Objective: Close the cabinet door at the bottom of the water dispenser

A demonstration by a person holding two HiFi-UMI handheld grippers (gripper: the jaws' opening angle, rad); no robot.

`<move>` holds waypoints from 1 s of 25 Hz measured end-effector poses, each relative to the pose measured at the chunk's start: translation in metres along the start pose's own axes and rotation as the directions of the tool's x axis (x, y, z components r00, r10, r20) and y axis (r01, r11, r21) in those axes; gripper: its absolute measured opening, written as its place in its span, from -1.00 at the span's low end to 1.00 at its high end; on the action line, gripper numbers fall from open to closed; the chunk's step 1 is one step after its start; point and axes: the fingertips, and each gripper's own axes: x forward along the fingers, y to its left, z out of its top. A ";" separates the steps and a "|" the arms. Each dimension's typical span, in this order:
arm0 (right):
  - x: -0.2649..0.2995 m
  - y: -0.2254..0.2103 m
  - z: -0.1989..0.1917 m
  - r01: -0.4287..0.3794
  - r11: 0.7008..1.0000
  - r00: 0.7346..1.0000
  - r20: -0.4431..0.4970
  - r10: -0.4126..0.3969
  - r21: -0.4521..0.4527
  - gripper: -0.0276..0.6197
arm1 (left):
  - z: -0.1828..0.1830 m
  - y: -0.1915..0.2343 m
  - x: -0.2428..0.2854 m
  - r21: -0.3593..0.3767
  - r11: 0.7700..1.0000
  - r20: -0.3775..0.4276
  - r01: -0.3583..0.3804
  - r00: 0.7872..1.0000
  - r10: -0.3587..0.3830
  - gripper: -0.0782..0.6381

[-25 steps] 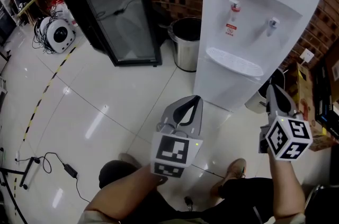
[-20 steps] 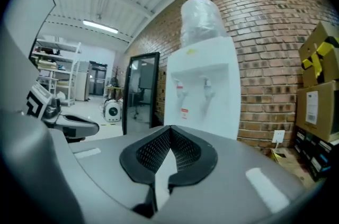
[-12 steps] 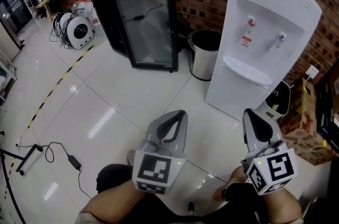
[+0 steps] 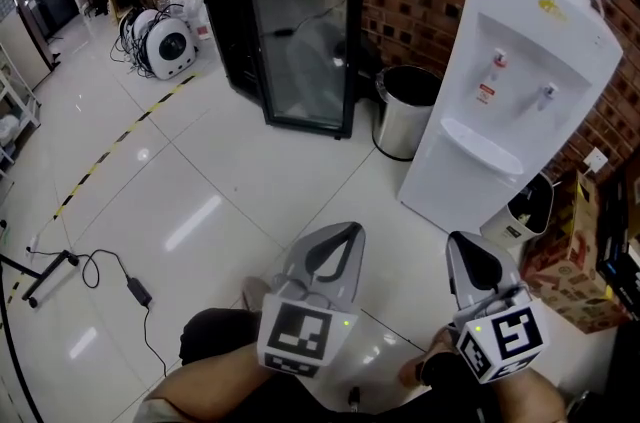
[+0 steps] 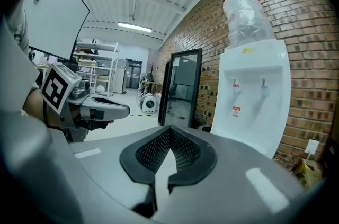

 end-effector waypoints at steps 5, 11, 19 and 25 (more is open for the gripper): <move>-0.001 0.008 0.006 -0.023 1.000 0.999 0.033 0.023 -0.009 -0.88 | -0.005 0.001 0.000 -0.011 1.000 -0.011 -0.013 1.000 0.013 -0.78; -0.001 0.011 0.004 -0.030 0.999 0.999 0.037 0.031 -0.021 -0.88 | -0.004 -0.003 0.001 -0.011 1.000 -0.006 -0.012 1.000 0.012 -0.78; -0.001 0.009 0.007 -0.027 0.999 0.998 0.049 0.028 -0.020 -0.88 | -0.005 -0.002 0.001 -0.010 1.000 -0.008 -0.020 1.000 0.020 -0.78; 0.000 0.010 0.006 -0.035 0.999 0.998 0.048 0.036 -0.022 -0.88 | -0.004 -0.004 0.001 -0.010 1.000 -0.003 -0.017 1.000 0.017 -0.78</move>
